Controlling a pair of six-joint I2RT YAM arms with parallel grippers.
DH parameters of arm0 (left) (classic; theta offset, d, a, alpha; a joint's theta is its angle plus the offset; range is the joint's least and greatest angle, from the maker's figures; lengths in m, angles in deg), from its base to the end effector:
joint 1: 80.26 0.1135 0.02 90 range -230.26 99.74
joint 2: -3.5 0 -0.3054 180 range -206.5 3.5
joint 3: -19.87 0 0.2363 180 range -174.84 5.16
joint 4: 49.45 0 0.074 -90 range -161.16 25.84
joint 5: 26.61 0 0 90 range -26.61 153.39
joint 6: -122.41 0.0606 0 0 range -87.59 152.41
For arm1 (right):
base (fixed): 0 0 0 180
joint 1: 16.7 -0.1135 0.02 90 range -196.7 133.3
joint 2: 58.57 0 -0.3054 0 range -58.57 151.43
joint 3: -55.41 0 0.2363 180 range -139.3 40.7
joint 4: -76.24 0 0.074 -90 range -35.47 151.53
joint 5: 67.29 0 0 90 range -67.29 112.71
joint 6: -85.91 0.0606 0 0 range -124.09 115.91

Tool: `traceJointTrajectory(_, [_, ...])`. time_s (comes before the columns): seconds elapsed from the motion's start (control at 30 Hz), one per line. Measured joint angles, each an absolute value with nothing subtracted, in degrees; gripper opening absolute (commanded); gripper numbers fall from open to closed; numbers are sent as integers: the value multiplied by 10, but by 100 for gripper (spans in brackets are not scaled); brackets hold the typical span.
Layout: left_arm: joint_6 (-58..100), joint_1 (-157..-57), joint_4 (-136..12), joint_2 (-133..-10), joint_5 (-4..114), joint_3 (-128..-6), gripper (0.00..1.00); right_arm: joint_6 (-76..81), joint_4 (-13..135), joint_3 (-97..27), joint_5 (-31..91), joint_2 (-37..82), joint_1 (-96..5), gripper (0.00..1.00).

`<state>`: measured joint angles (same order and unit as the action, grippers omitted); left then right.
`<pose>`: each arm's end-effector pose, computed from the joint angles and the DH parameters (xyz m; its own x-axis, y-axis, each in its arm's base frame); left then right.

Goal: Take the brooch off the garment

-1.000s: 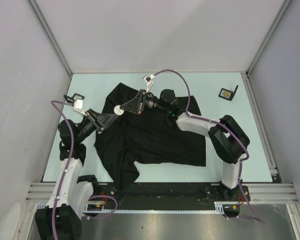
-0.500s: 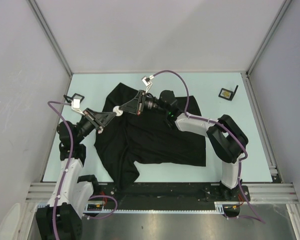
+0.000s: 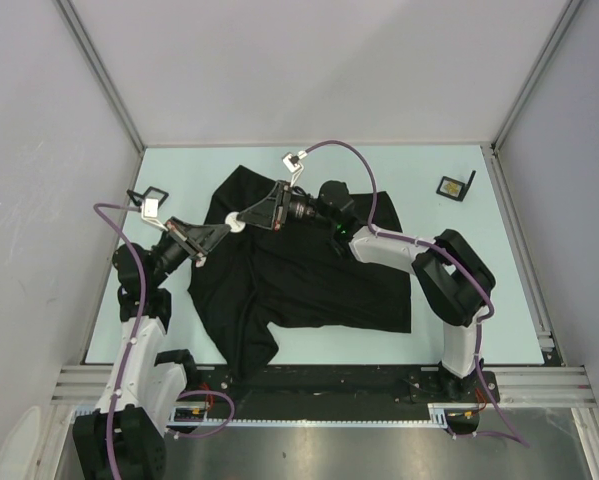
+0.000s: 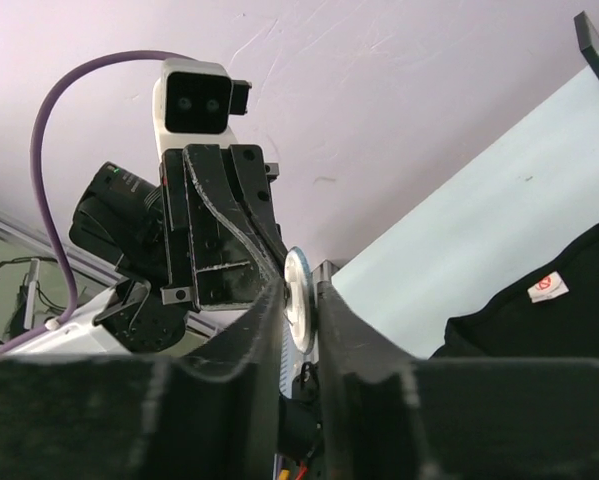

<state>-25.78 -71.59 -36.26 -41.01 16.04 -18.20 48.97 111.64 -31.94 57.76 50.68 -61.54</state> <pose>0.1563 -0.0213 0.3146 -0.4656 -0.6534 -0.5969 0.4255 0.4261 -0.7983 0.3017 0.3491 0.3425 -0.6784 0.2482 -0.6915 -0.7172 -0.0193 0.6966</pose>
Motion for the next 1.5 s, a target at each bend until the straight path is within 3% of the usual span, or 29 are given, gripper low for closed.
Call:
traceJointTrajectory(0.33, [-264, -713, -389, -409, 157, -191, 0, 504, 1140, -319, 592, 519, -615, 41])
traceJointTrajectory(0.57, [-292, -708, -387, -410, 156, -191, 0, 509, 1153, -319, 595, 520, -615, 29])
traceJointTrajectory(0.93, [-308, -707, -386, -406, 156, -191, 0, 508, 1154, -319, 594, 526, -617, 32])
traceJointTrajectory(1.5, [-270, -705, -435, -384, 159, -210, 0, 503, 1154, -320, 594, 526, -620, 18])
